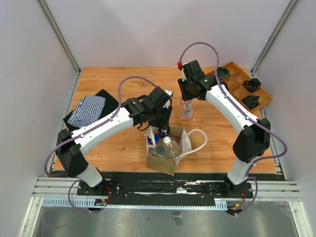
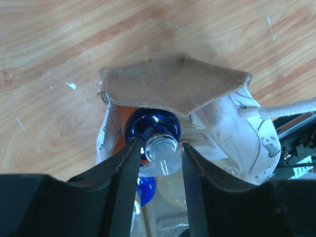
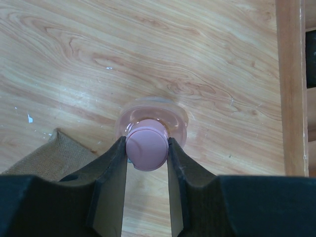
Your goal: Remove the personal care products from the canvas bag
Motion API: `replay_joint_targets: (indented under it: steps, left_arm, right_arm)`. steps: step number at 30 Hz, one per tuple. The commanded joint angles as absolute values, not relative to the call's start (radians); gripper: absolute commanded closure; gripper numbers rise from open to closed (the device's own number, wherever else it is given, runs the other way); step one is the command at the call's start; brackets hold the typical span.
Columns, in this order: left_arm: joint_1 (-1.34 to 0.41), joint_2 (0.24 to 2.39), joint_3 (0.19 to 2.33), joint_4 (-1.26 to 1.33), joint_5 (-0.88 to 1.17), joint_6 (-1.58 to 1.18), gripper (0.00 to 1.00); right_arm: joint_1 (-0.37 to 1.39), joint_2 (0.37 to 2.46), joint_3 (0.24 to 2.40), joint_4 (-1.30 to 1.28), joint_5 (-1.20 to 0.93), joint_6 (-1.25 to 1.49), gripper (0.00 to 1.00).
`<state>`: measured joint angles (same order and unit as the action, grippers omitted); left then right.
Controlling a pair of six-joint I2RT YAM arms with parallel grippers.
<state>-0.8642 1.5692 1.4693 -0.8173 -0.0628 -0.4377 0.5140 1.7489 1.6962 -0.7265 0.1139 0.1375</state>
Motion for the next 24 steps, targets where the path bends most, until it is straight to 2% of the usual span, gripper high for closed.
replay_joint_targets:
  steps: [1,5,9,17,19,21,24]
  left_arm:
    - [-0.882,1.544,1.409,-0.815,-0.063,-0.446,0.56]
    - [-0.889,1.564,1.392,-0.799,-0.060,-0.445,0.56]
    - [-0.893,1.577,1.392,-0.807,-0.092,-0.438,0.56]
    - [-0.893,1.618,1.398,-0.827,-0.100,-0.418,0.55]
    - [-0.893,1.626,1.404,-0.834,-0.103,-0.411,0.71]
    - [-0.893,1.630,1.414,-0.842,-0.113,-0.412,0.97]
    - [-0.893,1.633,1.450,-0.866,-0.136,-0.410,0.99]
  right_arm:
    - [0.481,1.743,1.700,-0.644,0.094,0.160,0.97]
    - [0.480,1.750,1.692,-0.644,0.071,0.160,0.87]
    - [0.480,1.744,1.679,-0.644,0.065,0.161,0.71]
    - [0.480,1.746,1.665,-0.644,0.080,0.162,0.20]
    - [0.480,1.744,1.662,-0.645,0.088,0.163,0.14]
    - [0.480,1.735,1.653,-0.644,0.094,0.164,0.11]
    - [0.480,1.706,1.636,-0.646,0.103,0.168,0.10]
